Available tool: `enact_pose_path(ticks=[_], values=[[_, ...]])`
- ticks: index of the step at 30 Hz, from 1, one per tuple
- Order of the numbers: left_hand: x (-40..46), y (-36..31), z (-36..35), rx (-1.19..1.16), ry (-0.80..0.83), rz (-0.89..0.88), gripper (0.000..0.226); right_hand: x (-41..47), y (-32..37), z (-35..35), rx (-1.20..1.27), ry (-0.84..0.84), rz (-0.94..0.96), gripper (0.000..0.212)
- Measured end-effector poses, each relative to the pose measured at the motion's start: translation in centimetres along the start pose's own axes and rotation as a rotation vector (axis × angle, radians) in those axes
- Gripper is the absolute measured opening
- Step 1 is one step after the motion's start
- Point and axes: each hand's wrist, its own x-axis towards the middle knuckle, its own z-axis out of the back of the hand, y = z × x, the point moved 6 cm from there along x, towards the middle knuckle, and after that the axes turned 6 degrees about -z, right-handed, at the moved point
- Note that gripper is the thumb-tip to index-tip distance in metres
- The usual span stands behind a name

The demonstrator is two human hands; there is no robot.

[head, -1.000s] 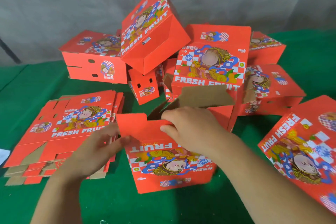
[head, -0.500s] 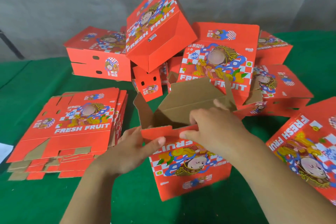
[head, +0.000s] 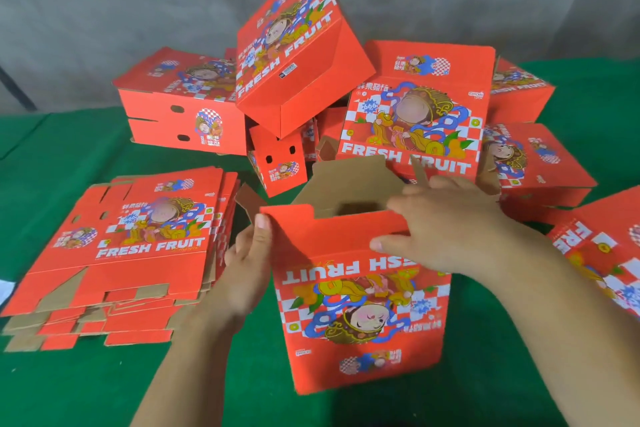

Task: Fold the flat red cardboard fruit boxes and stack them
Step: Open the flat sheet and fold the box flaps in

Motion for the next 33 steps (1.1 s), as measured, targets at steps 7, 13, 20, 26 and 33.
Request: enact_pose_path(ticks=[7,13,20,26,33], values=[[0.0,-0.4,-0.8,0.299,-0.242,-0.117,0.052,2.9,-1.6,-2.6,0.246,-0.054,-0.062,0.084],[-0.5,0.7,0.0,0.448,-0.380,-0.090,0.040,4.3,-6.7,-7.1,0.282,0.019,-0.234,0.100],[-1.7,-0.9,-0.4,0.485,-0.594,-0.339,0.054,0.9,-6.3,-10.9,0.631,-0.300,-0.416,0.108],[-2.4,-1.1,0.5,0.354,-0.674,-0.459,0.057,-1.2,-5.3,-10.6,1.007,-0.638,-0.282,0.113],[-3.9,-0.6,0.7,0.510,-0.625,-0.608,0.037,-2.9,-3.7,-11.5,0.934,-0.546,-0.029,0.080]])
